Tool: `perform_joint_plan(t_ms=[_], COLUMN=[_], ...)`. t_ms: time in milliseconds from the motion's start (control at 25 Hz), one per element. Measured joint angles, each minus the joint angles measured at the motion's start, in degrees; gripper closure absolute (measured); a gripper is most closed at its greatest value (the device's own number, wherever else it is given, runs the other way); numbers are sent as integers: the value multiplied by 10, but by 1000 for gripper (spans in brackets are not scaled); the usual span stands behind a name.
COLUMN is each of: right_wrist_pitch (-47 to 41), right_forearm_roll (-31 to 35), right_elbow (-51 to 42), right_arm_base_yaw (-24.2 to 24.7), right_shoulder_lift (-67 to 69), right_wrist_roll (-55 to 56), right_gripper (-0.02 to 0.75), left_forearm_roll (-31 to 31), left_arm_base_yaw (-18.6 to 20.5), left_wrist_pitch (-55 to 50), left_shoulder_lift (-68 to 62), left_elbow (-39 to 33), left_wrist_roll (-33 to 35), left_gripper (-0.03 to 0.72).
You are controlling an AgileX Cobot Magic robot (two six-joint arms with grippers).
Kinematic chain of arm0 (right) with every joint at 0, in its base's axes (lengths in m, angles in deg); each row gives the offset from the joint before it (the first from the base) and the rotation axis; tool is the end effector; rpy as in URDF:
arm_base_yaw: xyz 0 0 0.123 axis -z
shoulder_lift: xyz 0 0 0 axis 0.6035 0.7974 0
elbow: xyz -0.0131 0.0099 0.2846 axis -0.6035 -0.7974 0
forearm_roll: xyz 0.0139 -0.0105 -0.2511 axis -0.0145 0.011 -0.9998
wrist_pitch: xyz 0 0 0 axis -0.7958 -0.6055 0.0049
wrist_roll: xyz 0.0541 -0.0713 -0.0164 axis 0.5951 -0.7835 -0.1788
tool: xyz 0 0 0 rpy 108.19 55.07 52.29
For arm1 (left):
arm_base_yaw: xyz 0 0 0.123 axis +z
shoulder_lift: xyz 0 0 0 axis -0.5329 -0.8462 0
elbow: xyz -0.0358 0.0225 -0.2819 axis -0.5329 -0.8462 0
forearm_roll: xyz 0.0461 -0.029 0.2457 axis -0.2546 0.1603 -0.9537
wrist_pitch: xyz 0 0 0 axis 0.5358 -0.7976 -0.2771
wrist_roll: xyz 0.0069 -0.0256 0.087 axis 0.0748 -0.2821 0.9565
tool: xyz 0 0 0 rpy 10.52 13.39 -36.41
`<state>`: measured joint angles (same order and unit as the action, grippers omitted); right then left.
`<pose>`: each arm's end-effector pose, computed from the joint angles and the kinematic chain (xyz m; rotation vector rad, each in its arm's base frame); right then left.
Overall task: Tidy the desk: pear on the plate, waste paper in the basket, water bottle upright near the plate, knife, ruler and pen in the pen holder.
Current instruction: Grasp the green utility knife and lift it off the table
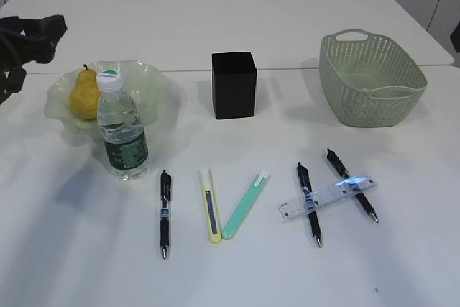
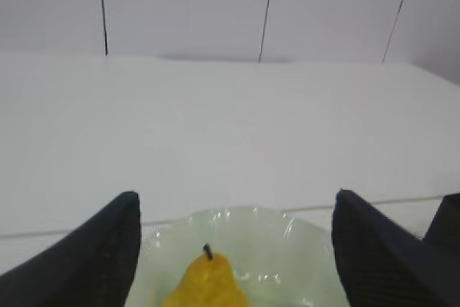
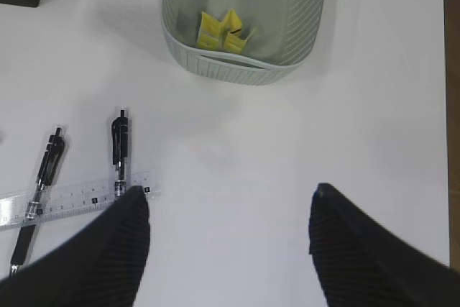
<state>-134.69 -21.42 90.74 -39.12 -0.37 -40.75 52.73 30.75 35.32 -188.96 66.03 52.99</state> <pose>0.2860 0.0025 0.3565 -0.2361 2.5011 -0.1622 0.3510 -0.0256 0.2099 0.0483 1.6383 -0.2773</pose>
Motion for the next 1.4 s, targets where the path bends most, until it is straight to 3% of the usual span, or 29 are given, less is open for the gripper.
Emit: perform_joint_plan(t_ms=[480,760,1000,1160,1400], right_wrist_pitch=[0,-1,-20,-31,-53], right_forearm_roll=[20,58,83,115,169], right_elbow=[0,0,0,0,0], right_arm_base_yaw=[0,0,0,0,0], right_shoulder_lift=[0,0,0,0,0], right_wrist_roll=[0,0,0,0,0], right_gripper=[223,234,237,237,237], left_forearm_roll=[77,86,116,148,286], left_arm_base_yaw=[7,7,7,7,7], left_wrist_pitch=[-262,-478,-717,-838,-922], left_shoulder_lift=[84,149,171,171,172], left_elbow=[-1,0,53,86,96], left_wrist_roll=[-2,-2,-1,62,186], left_gripper=[99,104,104,104,104])
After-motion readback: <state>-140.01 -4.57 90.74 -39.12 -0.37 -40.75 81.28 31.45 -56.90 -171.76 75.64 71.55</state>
